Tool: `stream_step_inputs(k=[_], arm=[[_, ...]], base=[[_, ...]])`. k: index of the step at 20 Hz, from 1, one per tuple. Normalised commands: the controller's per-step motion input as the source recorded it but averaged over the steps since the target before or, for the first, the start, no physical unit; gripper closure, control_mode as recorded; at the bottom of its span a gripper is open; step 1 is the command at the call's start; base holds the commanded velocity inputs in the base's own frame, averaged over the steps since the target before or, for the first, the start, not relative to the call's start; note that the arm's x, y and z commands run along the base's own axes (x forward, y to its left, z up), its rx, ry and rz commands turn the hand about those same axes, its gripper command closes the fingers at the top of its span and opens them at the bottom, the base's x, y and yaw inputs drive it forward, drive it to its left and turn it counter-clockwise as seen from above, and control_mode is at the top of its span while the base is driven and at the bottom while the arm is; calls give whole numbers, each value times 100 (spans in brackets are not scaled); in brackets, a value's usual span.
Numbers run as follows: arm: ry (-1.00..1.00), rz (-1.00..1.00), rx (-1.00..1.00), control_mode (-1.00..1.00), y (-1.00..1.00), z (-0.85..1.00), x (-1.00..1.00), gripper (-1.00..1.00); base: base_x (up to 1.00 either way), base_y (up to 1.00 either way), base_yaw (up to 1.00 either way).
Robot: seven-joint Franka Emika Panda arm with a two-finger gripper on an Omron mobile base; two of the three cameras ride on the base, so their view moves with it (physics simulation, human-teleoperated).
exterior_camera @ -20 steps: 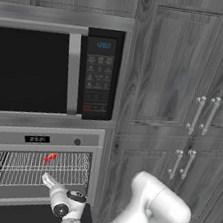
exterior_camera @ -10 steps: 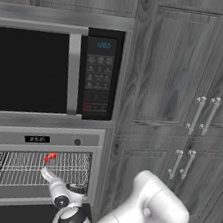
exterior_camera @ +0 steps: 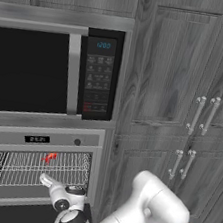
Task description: Take the fish from the oven and place it on the plate on the counter.
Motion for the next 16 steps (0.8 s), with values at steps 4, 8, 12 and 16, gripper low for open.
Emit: stream_step_inputs(k=[4, 8, 12, 16], arm=[[-9, 0, -7, -100, 6, -30, -38, -100], [0, 0, -17, -100, 11, -32, -3, -100], [1, 0, -22, -100, 14, -57, -6, -100], [0, 0, -13, -100, 9, -94, -8, -100]], base=[[0, 0, 0], [0, 0, 0], [0, 0, 0], [0, 0, 0]])
